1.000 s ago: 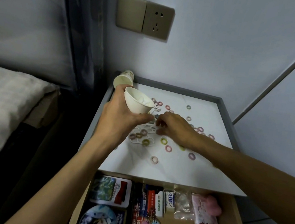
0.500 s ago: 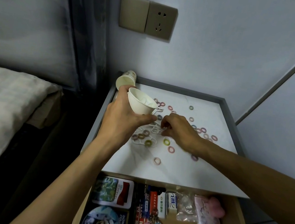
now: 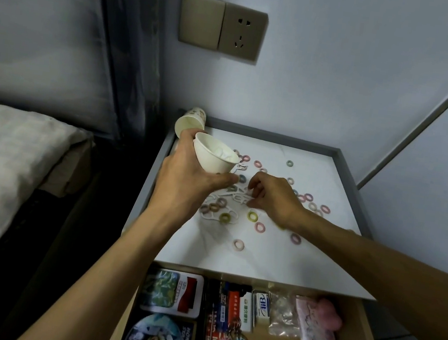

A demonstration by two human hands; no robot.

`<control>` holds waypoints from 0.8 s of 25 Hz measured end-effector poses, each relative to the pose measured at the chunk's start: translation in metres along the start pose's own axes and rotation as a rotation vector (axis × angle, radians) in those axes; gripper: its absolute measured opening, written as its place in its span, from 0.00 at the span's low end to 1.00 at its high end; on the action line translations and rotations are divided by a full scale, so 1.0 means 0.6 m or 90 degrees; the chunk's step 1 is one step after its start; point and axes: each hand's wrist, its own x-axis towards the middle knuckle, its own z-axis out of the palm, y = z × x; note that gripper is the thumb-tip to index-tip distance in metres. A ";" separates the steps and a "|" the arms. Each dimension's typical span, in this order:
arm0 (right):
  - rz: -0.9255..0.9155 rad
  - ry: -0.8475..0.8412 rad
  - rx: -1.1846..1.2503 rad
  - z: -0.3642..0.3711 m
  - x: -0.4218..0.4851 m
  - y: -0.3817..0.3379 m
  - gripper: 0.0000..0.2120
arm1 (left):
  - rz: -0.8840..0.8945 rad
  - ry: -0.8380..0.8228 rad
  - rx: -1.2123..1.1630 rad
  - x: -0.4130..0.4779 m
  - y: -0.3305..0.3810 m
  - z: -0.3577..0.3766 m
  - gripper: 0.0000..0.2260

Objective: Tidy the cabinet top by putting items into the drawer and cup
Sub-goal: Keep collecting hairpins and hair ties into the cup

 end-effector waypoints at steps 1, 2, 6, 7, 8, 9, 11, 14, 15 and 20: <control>0.019 0.001 0.020 -0.003 -0.002 0.001 0.15 | 0.003 0.001 0.007 0.000 0.000 0.000 0.34; 0.030 0.003 0.025 -0.007 -0.003 0.001 0.16 | 0.004 0.003 0.012 0.000 0.000 0.001 0.34; 0.013 -0.027 -0.074 -0.014 0.003 0.000 0.13 | 0.002 0.002 0.014 -0.001 -0.002 0.003 0.34; 0.005 -0.039 -0.100 -0.014 0.006 -0.001 0.13 | 0.003 0.000 0.015 -0.001 -0.002 0.003 0.33; -0.004 -0.050 -0.126 -0.013 0.008 -0.002 0.11 | 0.005 -0.004 0.018 -0.001 -0.002 0.005 0.33; -0.013 -0.059 -0.154 -0.012 0.007 -0.003 0.10 | 0.005 -0.008 0.021 -0.002 -0.002 0.006 0.33; -0.040 -0.063 -0.212 -0.010 0.002 -0.004 0.08 | 0.006 -0.012 0.020 -0.003 -0.001 0.007 0.34; -0.076 -0.048 -0.288 -0.009 -0.004 0.002 0.07 | 0.006 -0.015 0.016 -0.004 -0.003 0.005 0.33; -0.077 -0.050 -0.299 -0.010 -0.004 0.003 0.07 | 0.003 -0.017 0.016 -0.004 -0.005 0.005 0.32; -0.065 -0.040 -0.284 -0.038 0.004 0.004 0.03 | -0.005 -0.013 0.019 -0.003 -0.008 0.001 0.33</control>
